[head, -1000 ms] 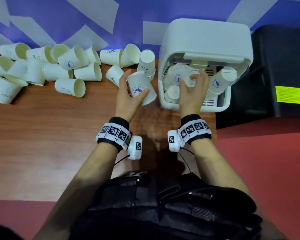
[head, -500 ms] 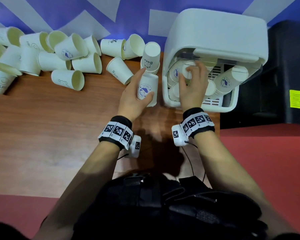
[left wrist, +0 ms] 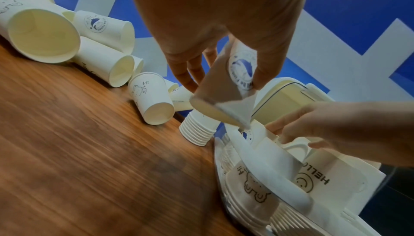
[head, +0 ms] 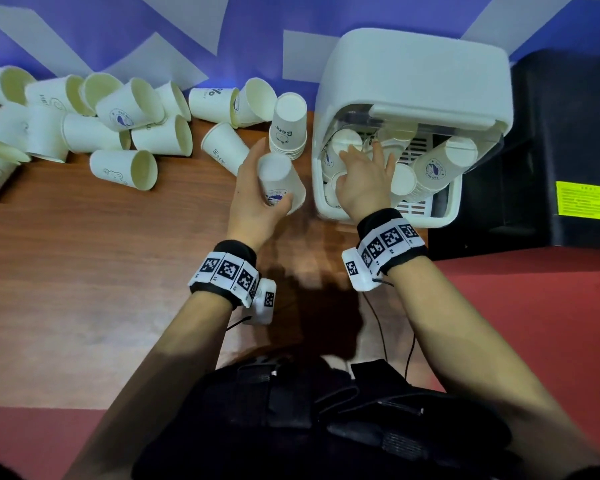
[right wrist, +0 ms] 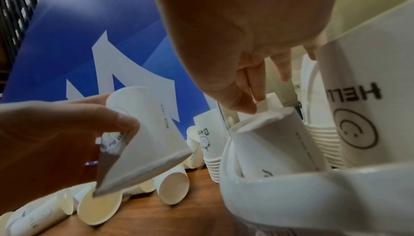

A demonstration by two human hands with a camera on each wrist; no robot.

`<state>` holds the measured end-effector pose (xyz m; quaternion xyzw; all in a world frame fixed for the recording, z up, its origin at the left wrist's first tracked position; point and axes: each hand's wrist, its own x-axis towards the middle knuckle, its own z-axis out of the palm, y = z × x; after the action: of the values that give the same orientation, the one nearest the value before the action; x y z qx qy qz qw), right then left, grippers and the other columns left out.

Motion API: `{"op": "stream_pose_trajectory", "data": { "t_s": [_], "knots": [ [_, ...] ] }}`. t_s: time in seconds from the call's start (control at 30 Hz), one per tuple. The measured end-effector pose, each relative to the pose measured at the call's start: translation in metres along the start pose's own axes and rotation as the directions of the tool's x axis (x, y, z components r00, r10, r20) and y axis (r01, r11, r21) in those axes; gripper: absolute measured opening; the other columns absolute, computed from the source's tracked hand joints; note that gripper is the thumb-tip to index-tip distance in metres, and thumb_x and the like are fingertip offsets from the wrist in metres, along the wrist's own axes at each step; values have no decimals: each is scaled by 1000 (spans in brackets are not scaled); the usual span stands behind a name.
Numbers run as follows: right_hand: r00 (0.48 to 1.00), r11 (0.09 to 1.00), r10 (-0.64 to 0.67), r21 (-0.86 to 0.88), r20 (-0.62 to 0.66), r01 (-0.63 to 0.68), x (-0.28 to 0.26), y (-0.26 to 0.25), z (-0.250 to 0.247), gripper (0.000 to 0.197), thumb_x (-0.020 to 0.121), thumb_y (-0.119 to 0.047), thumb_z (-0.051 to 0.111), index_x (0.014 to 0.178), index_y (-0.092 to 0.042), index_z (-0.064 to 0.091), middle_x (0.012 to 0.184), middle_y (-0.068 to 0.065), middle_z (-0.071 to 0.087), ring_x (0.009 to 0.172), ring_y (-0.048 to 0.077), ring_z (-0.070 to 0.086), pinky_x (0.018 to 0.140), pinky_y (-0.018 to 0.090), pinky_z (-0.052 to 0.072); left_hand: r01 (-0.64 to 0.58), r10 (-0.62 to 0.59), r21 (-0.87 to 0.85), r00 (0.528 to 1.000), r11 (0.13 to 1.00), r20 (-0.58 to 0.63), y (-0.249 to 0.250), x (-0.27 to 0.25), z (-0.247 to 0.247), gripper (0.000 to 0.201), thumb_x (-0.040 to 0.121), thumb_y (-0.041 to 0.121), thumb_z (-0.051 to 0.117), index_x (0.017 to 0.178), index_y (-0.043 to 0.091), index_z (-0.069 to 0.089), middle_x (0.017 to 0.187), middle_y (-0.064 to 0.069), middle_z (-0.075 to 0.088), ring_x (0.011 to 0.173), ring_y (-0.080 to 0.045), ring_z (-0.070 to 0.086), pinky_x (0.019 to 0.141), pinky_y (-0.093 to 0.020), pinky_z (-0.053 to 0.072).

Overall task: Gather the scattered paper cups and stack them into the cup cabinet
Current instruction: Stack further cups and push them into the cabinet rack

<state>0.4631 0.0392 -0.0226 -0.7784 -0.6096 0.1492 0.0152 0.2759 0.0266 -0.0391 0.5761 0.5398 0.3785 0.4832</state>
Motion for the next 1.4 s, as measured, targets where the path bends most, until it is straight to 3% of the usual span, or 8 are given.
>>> {"op": "stream_pose_trajectory", "data": {
  "t_s": [0.1,0.23,0.33,0.43,0.7,0.93,1.23,1.4],
  "knots": [
    [995,982,-13,189,-94,31,-10,3,3,41,89,-14,46,129,-15,57,148,7,40,146,33,11,118,47,0,-81,81,10,996,997,-31,9,-3,5,80,73,9,72,138,33,32,128,25,37,125,2,38,112,-34,34],
    [927,854,90,507,-364,117,-39,12,9,33,81,-10,47,106,-5,69,133,21,50,135,42,31,113,43,22,-258,265,101,962,961,-60,23,-2,15,64,74,19,74,131,21,47,127,6,49,120,-11,46,104,-34,40],
    [910,759,209,646,-358,79,-60,20,11,30,84,-7,47,105,-6,68,137,17,44,134,34,33,113,41,26,-296,307,144,950,944,-57,30,-2,26,59,74,25,73,129,18,51,127,4,52,119,-16,47,102,-25,37],
    [881,682,316,730,-353,48,-74,31,9,28,87,-8,46,106,-9,66,137,12,42,133,25,34,111,28,25,-313,324,177,945,933,-36,37,0,40,57,73,18,73,126,19,52,123,9,50,118,-16,48,102,-34,40],
    [805,609,460,793,-375,21,-82,53,6,29,88,-7,46,110,-7,65,134,10,45,130,22,40,101,3,22,-524,540,390,838,757,77,32,13,71,46,77,6,69,120,3,53,122,-15,53,117,-24,46,104,-36,38],
    [784,619,461,783,-414,50,-82,64,8,28,88,-5,46,108,-6,66,130,13,48,127,24,43,99,0,23,-574,601,479,791,664,115,28,24,88,41,79,2,61,120,3,58,124,-13,56,113,-31,51,104,-26,32],
    [790,616,459,786,-405,45,-80,69,14,31,87,-4,45,110,-5,66,128,12,49,124,22,45,99,1,24,-476,511,640,846,602,149,24,34,99,55,78,13,61,132,15,53,135,-4,52,120,-26,47,96,-35,35],
    [789,605,472,796,-393,34,-78,69,17,32,86,-4,45,110,-6,66,128,11,50,124,23,46,99,1,24,-500,554,682,816,534,164,18,34,100,51,83,15,60,134,12,53,134,-9,53,118,-29,50,91,-39,40]
  ]
}}
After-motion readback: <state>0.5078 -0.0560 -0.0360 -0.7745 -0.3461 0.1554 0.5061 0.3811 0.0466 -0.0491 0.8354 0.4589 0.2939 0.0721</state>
